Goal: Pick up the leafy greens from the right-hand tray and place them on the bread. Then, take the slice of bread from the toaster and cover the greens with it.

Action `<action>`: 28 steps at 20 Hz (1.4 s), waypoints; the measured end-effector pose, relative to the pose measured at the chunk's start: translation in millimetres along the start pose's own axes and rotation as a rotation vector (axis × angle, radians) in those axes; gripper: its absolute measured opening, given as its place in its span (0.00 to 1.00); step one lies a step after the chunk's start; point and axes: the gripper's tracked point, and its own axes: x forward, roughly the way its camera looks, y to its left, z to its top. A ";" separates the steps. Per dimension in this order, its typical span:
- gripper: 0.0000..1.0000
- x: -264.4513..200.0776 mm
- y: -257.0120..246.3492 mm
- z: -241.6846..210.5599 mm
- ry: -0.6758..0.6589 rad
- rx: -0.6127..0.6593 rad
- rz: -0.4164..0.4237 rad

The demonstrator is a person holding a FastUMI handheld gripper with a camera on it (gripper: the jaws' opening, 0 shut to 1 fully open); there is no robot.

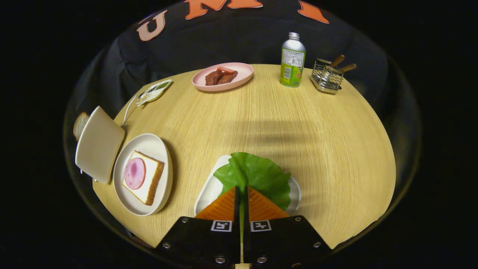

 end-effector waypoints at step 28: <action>0.04 6.2 186.8 18.5 -0.025 -0.175 0.284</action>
